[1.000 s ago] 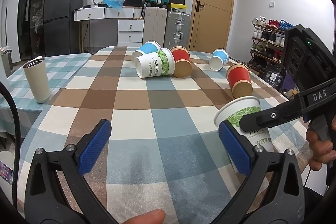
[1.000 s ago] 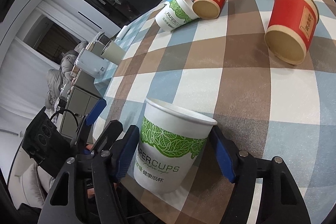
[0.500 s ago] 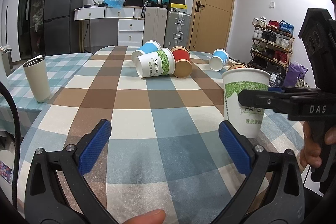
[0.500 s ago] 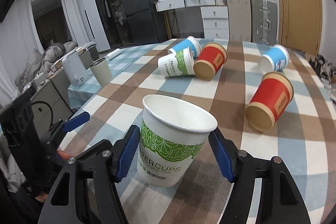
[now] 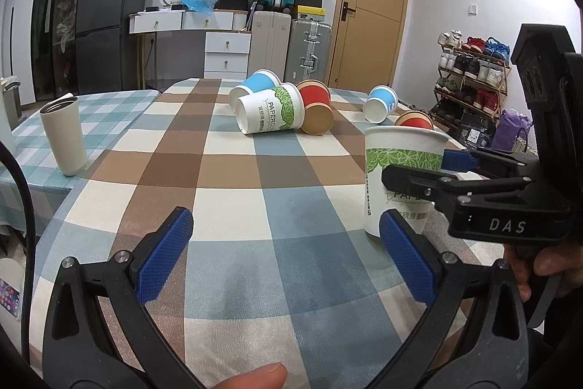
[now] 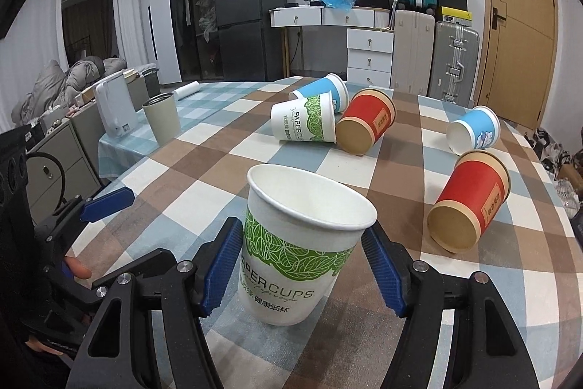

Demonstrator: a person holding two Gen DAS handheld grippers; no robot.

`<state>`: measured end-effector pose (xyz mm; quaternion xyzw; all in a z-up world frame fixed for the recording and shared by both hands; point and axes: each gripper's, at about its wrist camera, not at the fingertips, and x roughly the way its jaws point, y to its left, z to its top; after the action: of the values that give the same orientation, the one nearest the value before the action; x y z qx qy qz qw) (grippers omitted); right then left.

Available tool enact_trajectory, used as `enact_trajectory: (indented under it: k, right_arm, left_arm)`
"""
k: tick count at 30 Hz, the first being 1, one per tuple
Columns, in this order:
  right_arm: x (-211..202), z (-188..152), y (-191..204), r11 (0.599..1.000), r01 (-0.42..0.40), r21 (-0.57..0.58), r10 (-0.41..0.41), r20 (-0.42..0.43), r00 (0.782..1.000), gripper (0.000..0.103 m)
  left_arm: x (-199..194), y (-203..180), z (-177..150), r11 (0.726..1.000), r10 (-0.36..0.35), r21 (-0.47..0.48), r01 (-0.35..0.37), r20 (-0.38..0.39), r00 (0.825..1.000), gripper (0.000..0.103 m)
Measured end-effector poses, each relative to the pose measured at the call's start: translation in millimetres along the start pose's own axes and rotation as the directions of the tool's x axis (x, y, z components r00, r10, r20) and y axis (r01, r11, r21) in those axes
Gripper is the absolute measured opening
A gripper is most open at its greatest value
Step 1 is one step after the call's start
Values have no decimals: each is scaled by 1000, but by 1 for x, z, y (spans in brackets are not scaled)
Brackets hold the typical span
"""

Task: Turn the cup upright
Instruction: 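Lower the upright white cup onto the tablecloth with the right tool, then open the right tool and pull it back from the cup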

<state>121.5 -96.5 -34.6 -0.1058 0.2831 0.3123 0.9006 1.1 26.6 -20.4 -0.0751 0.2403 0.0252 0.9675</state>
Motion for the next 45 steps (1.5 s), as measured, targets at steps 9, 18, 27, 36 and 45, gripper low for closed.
enact_trajectory:
  k: [9, 18, 27, 36, 45]
  right_arm:
    - [-6, -8, 10, 997, 0, -74, 1, 2, 1000, 67]
    - [-14, -19, 17, 988, 15, -153, -10, 28, 1000, 65]
    - [-10, -19, 18, 987, 47, -153, -42, 34, 999, 66]
    - [-16, -22, 5, 995, -18, -100, 20, 23, 1000, 78]
    - [-49, -34, -22, 994, -105, 6, 103, 157, 982, 102]
  left_arm:
    - [0, 0, 0, 1000, 1, 1, -1, 1, 1000, 102]
    - [0, -1, 0, 1000, 2, 1, -2, 4, 1000, 102]
    - [0, -1, 0, 1000, 2, 0, -2, 4, 1000, 102]
    - [0, -1, 0, 1000, 2, 0, -2, 4, 1000, 102]
    - [0, -1, -1, 1000, 4, -4, -4, 18, 1000, 102]
